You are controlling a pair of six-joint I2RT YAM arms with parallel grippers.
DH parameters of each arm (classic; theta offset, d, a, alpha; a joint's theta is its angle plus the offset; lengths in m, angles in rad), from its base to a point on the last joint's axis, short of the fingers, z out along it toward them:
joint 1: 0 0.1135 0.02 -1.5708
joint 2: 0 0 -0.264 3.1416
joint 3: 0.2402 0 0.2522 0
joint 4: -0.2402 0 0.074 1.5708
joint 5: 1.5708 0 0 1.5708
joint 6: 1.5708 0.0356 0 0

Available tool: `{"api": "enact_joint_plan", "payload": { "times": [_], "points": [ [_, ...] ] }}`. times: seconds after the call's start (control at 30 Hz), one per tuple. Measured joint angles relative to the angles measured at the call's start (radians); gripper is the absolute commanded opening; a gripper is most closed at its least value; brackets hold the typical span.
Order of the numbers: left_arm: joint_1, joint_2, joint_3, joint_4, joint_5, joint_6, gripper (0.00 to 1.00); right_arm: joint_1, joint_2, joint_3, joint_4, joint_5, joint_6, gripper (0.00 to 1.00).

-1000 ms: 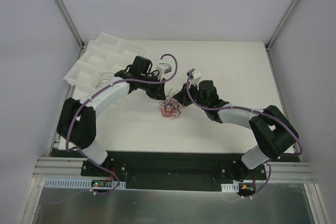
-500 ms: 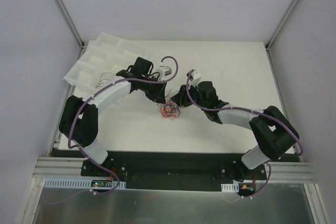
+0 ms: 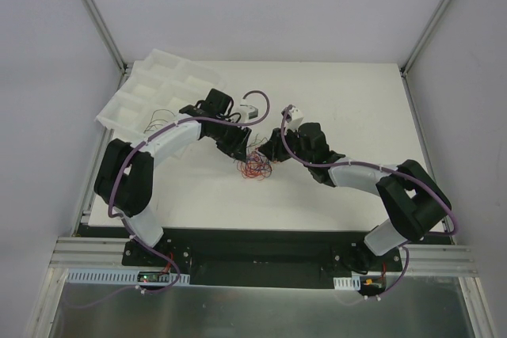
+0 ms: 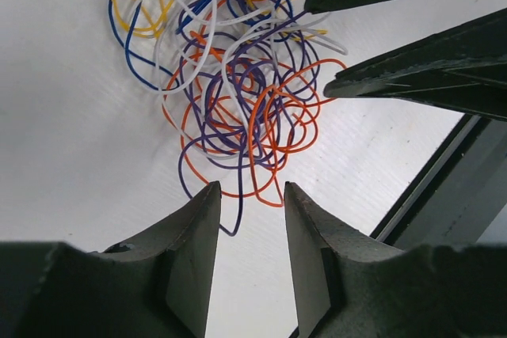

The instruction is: Untangle the cables

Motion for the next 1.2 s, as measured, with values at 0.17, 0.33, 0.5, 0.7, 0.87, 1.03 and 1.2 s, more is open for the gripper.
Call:
{"api": "enact_joint_plan", "payload": {
  "times": [0.17,0.33,0.5,0.7,0.87,1.03,1.2],
  "points": [
    [0.000,0.000,0.000,-0.011,-0.032,0.007,0.33,0.000,0.000,0.000,0.000,-0.001,0.000,0.41],
    [0.000,0.003,0.000,-0.034,-0.040,0.021,0.20,0.000,0.000,0.000,0.000,-0.004,0.000,0.41],
    [0.000,0.026,0.007,-0.063,-0.044,0.034,0.00,0.004,0.000,0.001,-0.008,-0.002,-0.001,0.40],
    [0.000,0.028,0.029,-0.084,-0.013,0.057,0.00,0.034,0.029,0.019,-0.028,0.005,0.039,0.35],
    [0.000,0.005,0.037,-0.091,0.044,0.058,0.00,0.055,0.084,0.018,0.020,0.010,0.145,0.32],
    [0.000,-0.006,0.065,-0.094,0.117,0.045,0.00,0.071,0.175,0.018,0.112,0.005,0.261,0.35],
    [0.001,-0.079,0.087,-0.098,0.195,-0.029,0.00,0.066,0.259,0.047,0.135,0.027,0.341,0.39]
  ]
}}
